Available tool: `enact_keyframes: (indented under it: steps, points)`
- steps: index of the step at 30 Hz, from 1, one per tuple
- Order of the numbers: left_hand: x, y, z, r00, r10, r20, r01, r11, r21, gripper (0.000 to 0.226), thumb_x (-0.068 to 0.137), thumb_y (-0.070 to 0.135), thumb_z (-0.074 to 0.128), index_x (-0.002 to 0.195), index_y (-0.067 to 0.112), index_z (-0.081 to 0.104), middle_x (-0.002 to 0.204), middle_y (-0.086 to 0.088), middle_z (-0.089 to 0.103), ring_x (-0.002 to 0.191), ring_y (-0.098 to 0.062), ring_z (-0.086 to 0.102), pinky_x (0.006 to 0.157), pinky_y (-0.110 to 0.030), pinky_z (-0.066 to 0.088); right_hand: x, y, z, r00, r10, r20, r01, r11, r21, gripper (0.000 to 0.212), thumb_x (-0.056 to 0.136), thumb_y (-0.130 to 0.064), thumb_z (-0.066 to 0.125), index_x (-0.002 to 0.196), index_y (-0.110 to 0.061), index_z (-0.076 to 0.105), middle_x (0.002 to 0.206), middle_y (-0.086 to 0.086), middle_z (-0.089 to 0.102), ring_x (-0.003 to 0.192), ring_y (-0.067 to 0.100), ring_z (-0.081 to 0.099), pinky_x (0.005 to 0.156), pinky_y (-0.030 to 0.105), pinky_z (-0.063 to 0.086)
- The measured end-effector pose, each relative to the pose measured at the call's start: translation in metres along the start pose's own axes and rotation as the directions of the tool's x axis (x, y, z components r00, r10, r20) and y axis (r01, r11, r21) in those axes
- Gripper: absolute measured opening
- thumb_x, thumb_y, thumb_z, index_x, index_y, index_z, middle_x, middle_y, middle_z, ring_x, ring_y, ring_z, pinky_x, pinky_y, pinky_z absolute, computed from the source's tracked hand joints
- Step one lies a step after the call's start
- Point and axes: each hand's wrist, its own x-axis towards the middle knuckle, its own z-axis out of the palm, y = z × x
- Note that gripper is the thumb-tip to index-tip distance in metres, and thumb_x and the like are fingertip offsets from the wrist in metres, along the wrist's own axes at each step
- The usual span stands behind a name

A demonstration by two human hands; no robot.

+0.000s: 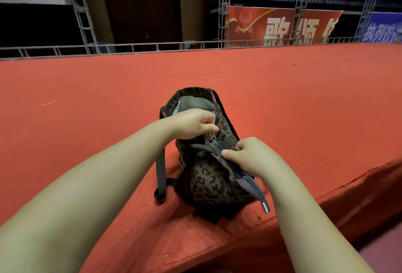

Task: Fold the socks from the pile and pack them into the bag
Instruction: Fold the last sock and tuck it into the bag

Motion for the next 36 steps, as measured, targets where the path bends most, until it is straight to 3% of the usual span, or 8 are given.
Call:
enact_keyframes:
  steps: [5, 12, 16, 19, 24, 28, 33, 36]
  points:
    - [0.01, -0.023, -0.006, 0.974, -0.066, -0.219, 0.085, 0.993, 0.08, 0.025, 0.096, 0.037, 0.049, 0.081, 0.017, 0.053, 0.075, 0.005, 0.052, 0.07, -0.016, 0.051, 0.06, -0.033, 0.038, -0.001, 0.017, 0.001, 0.994, -0.078, 0.08, 0.048, 0.946, 0.321, 0.031, 0.08, -0.043, 0.064, 0.067, -0.018, 0.05, 0.063, 0.005, 0.038, 0.058, 0.017, 0.034, 0.058, 0.031, 0.025]
    - [0.026, -0.047, -0.006, 0.956, -0.079, -0.283, 0.106, 0.991, 0.08, 0.024, 0.095, 0.036, 0.051, 0.082, 0.016, 0.052, 0.08, -0.001, 0.056, 0.078, -0.021, 0.054, 0.066, -0.035, 0.04, 0.034, -0.02, -0.012, 0.985, -0.014, -0.17, 0.005, 0.998, -0.058, 0.049, 0.078, -0.067, 0.054, 0.072, -0.018, 0.05, 0.071, -0.001, 0.058, 0.072, 0.024, 0.057, 0.059, 0.032, 0.04]
    - [0.037, -0.053, -0.017, 0.956, -0.045, -0.289, 0.116, 0.966, 0.233, 0.025, 0.094, 0.039, 0.051, 0.082, 0.018, 0.053, 0.081, 0.0, 0.057, 0.083, -0.024, 0.055, 0.065, -0.033, 0.034, 0.074, -0.029, -0.002, 0.992, -0.065, 0.105, 0.08, 0.985, -0.151, 0.042, 0.083, -0.054, 0.06, 0.081, -0.012, 0.062, 0.079, 0.003, 0.063, 0.083, 0.028, 0.062, 0.066, 0.032, 0.044]
    - [0.049, -0.068, -0.028, 0.88, -0.019, -0.475, 0.239, 0.881, 0.408, 0.029, 0.094, 0.045, 0.047, 0.092, 0.021, 0.064, 0.093, -0.003, 0.065, 0.101, -0.026, 0.054, 0.081, -0.035, 0.033, 0.081, -0.013, -0.007, 0.954, -0.08, 0.288, 0.051, 0.993, 0.107, 0.035, 0.086, -0.038, 0.065, 0.088, -0.003, 0.065, 0.085, 0.012, 0.071, 0.079, 0.031, 0.069, 0.071, 0.039, 0.055]
    - [0.053, -0.1, -0.041, 0.706, -0.281, -0.651, 0.468, 0.874, 0.13, 0.033, 0.094, 0.042, 0.05, 0.095, 0.015, 0.069, 0.113, -0.007, 0.058, 0.109, -0.032, 0.049, 0.087, -0.039, 0.034, 0.085, -0.016, -0.002, 0.949, -0.08, 0.306, 0.041, 0.991, 0.13, 0.042, 0.087, -0.048, 0.06, 0.061, -0.017, 0.047, 0.048, -0.003, 0.043, 0.04, 0.013, 0.036, 0.045, 0.023, 0.026]
    - [0.043, -0.105, -0.036, 0.71, -0.339, -0.617, 0.497, 0.862, 0.097, 0.032, 0.094, 0.042, 0.052, 0.083, 0.015, 0.064, 0.102, -0.005, 0.054, 0.103, -0.033, 0.053, 0.081, -0.039, 0.035, 0.103, -0.04, 0.003, 0.982, -0.11, 0.155, 0.095, 0.99, 0.103, 0.047, 0.085, -0.053, 0.059, 0.063, -0.013, 0.052, 0.058, 0.005, 0.055, 0.049, 0.02, 0.047, 0.052, 0.025, 0.034]
    - [0.041, -0.125, -0.049, 0.687, -0.364, -0.63, 0.542, 0.833, 0.11, 0.038, 0.095, 0.044, 0.049, 0.076, 0.012, 0.057, 0.098, -0.007, 0.053, 0.098, -0.033, 0.054, 0.083, -0.042, 0.037, 0.103, -0.039, -0.015, 0.838, -0.222, 0.499, 0.115, 0.965, 0.235, 0.04, 0.089, -0.025, 0.063, 0.053, -0.018, 0.048, 0.052, 0.001, 0.04, 0.041, 0.013, 0.032, 0.045, 0.02, 0.024]
    - [0.049, -0.143, -0.05, 0.69, -0.374, -0.62, 0.519, 0.853, 0.064, 0.036, 0.095, 0.043, 0.049, 0.079, 0.012, 0.054, 0.107, -0.01, 0.055, 0.098, -0.034, 0.054, 0.077, -0.038, 0.035, 0.117, -0.051, -0.016, 0.912, -0.144, 0.385, 0.109, 0.988, 0.111, 0.038, 0.084, -0.047, 0.064, 0.069, -0.013, 0.057, 0.059, 0.002, 0.05, 0.048, 0.016, 0.042, 0.048, 0.023, 0.033]
